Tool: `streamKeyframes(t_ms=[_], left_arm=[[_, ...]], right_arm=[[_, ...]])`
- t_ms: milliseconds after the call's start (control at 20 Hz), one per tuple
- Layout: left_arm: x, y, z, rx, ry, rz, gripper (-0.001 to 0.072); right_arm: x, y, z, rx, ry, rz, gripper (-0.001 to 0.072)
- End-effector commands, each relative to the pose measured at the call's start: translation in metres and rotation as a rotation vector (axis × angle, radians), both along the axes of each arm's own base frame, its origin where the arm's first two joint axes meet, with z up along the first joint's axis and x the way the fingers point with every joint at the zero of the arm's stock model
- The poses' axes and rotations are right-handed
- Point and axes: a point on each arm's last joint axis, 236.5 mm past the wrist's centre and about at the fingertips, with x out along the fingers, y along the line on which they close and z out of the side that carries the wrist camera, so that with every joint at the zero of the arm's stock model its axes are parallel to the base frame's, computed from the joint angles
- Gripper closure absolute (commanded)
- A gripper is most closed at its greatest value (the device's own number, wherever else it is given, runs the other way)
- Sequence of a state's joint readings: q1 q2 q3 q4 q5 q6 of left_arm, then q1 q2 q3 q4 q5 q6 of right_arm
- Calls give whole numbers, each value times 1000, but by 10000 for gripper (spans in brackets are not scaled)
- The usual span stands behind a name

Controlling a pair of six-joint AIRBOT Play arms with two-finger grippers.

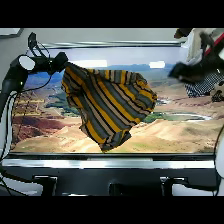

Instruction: Fold the clothes and pants, and hang the long-sleeved shirts on hangers.

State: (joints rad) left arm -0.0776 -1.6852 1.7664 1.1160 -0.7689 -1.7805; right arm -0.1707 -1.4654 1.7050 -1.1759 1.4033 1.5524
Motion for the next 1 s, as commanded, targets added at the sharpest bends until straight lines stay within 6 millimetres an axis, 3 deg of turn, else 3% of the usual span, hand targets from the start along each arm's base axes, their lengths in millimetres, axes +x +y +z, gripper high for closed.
streamKeyframes(t_ms=[0,200,300,450,650,700,750,800,850,950], left_arm=[[0,1,0,0,0,1,686],[0,1,-1,0,3,1,686],[1,1,-3,0,5,1,686],[1,1,-4,1,7,1,686],[1,3,-4,4,7,4,686],[1,4,-4,3,7,5,686],[1,4,-4,3,7,6,685],[2,5,-4,4,6,7,686],[2,6,-3,3,5,10,686],[0,13,2,3,3,16,685]], right_arm=[[-78,30,-58,236,194,-4,83],[-139,108,-142,422,332,-60,83],[-159,148,-170,493,380,-87,83],[-175,198,-190,521,381,-97,84],[-184,239,-208,523,409,-116,89],[-186,244,-214,520,423,-121,136],[-187,247,-219,518,429,-127,265],[-188,247,-219,516,430,-126,507],[-188,245,-216,526,439,-127,679],[-183,236,-202,571,465,-176,680]])
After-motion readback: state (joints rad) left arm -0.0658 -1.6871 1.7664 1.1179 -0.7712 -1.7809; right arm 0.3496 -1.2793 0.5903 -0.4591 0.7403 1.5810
